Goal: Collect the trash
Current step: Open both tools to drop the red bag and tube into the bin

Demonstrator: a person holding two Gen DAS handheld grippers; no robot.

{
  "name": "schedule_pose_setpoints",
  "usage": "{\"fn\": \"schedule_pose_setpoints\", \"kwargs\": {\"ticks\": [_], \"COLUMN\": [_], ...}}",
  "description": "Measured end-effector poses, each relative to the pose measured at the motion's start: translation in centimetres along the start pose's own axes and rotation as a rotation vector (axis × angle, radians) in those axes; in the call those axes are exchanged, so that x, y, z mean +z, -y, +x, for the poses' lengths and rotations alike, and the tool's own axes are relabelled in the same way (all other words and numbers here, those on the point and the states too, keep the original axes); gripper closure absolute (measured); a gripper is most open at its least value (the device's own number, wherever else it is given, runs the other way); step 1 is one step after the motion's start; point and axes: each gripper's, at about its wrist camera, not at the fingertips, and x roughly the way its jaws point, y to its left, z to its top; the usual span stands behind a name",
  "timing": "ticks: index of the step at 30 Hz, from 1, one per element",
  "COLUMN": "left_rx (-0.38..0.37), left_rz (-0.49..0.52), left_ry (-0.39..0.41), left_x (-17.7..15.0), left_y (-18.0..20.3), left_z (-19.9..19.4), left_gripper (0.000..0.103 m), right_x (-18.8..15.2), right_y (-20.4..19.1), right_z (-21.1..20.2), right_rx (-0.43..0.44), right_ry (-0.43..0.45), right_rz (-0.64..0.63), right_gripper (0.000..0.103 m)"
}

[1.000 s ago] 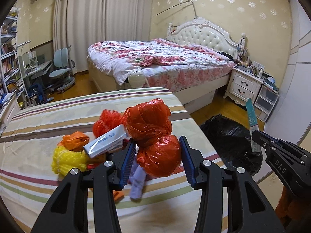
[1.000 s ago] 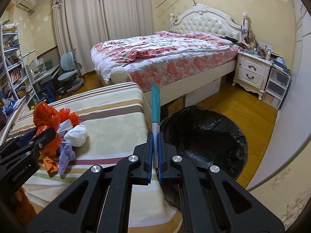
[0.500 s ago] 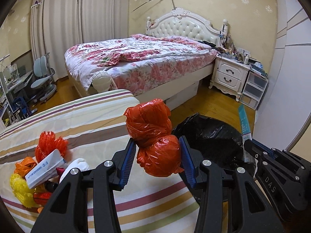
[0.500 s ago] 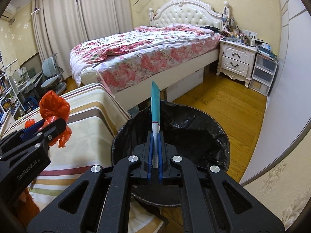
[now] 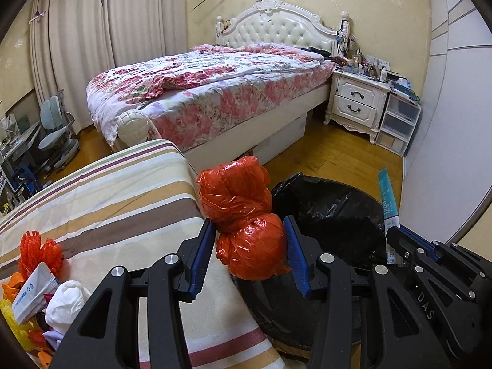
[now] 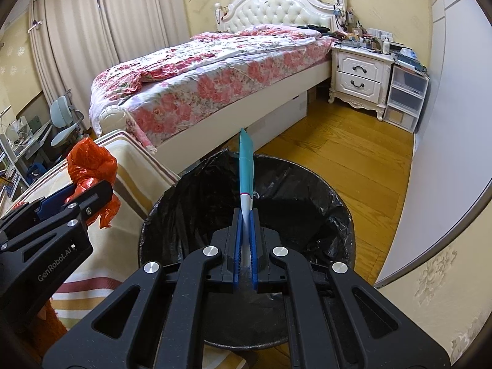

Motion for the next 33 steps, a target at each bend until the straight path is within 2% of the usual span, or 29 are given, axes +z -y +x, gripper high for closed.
{"fn": "schedule_pose_setpoints", "kwargs": {"ticks": [6, 8, 9, 10, 14, 20, 27, 33], "left_rx": [-0.001, 0.001, 0.008, 0.012, 0.02, 0.039, 0.074, 0.114], "left_rz": [0.004, 0.007, 0.009, 0.008, 0.009, -0.008, -0.03, -0.055], "left_ry": [-0.022, -0.025, -0.023, -0.019, -0.013, -0.013, 0.007, 0.014], "left_x": [0.0, 0.0, -0.1, 0.0, 0.1, 0.0, -0.5, -1.5], "left_y": [0.4, 0.5, 0.5, 0.4, 0.3, -0.4, -1.8, -3.6], "left_z": [1.2, 1.4, 1.4, 1.5, 1.3, 0.7, -1.3, -3.3], "left_gripper": [0.056, 0.05, 0.039, 0.034, 0.029, 0.026, 0.025, 0.025], "right_x": [0.2, 0.2, 0.2, 0.3, 0.3, 0.2, 0.0, -0.7], "right_y": [0.5, 0.6, 0.7, 0.7, 1.1, 1.3, 0.6, -1.0], "right_z": [0.5, 0.6, 0.6, 0.7, 0.7, 0.1, -1.4, -2.6], "right_rx": [-0.003, -0.003, -0.003, -0.004, -0.015, -0.035, -0.039, -0.025], "right_ry": [-0.009, -0.01, -0.01, -0.01, -0.004, 0.003, 0.021, 0.022], "right_rz": [0.01, 0.016, 0.019, 0.023, 0.042, 0.051, 0.037, 0.011], "right_gripper": [0.097, 0.097, 0.095, 0.094, 0.083, 0.075, 0.06, 0.054]}}
